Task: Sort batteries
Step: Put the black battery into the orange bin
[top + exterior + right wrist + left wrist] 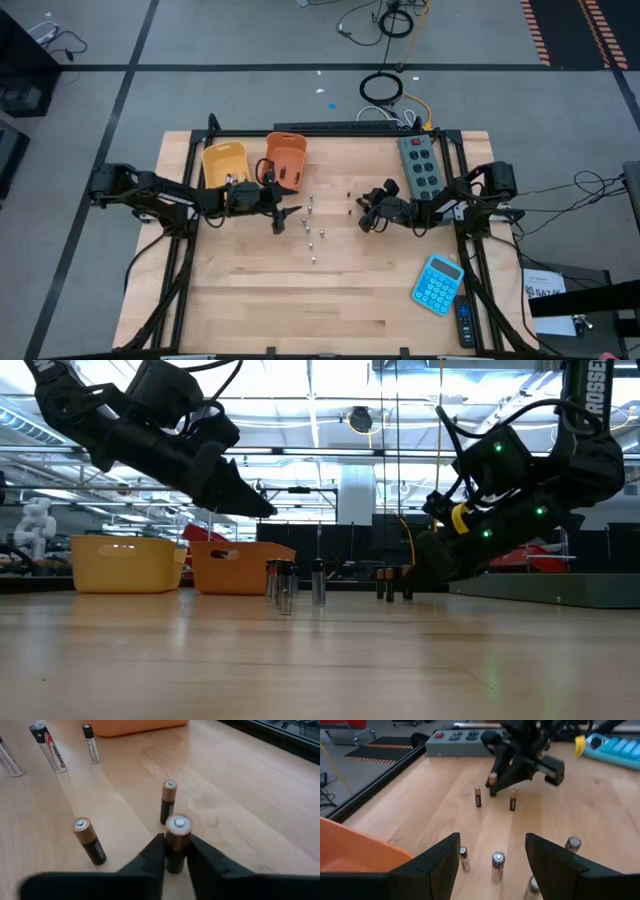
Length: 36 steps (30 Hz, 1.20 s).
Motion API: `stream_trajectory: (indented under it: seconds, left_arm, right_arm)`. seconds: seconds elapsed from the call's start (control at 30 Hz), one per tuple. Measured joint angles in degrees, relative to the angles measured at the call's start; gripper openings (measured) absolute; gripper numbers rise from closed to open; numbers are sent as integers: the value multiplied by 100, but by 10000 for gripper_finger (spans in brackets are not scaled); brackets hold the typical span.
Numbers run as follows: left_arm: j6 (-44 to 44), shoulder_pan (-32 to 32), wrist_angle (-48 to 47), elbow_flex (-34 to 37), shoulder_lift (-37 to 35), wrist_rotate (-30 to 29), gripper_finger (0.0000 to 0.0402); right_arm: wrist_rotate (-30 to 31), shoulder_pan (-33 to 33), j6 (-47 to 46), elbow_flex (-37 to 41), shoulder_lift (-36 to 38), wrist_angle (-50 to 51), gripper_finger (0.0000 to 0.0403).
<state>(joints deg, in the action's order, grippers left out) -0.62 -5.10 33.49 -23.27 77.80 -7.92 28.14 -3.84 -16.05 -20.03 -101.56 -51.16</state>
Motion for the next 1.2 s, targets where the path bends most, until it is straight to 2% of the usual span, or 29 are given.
stream_trajectory:
  seconds: [0.07,0.3,0.43,0.53,0.6,0.7,0.9,1.03,1.2]
  left_arm:
    - [30,31,149,0,0,-1,235]
    - [-36,275,534,0,-169,-40,235]
    - [-108,415,70,0,-719,-185,235]
    - [-206,513,-536,0,-1258,-700,235]
    - [-280,564,-943,0,-1604,-1100,235]
    - [-289,568,-1434,-2,-2032,-1479,235]
    - [-272,568,-2088,-2,-2588,-2190,235]
    - [9,537,-2309,-2,-2773,-2484,235]
    - [175,507,-2478,-2,-2877,-2516,235]
  right_arm:
    - [1,0,26,0,0,-7,25]
    - [109,3,27,2,511,482,27]
    - [351,-4,325,4,1237,1066,27]
    - [314,-126,818,-11,1757,1095,27]
    - [127,-316,1168,-142,2022,1107,27]
    - [-687,-715,1529,-537,2142,1199,27]
    - [-1770,-1254,2161,-2005,1458,1998,27]
    - [-2389,-1427,2304,-3147,560,2284,27]
    - [-3122,-1606,2258,-4673,-711,2884,41]
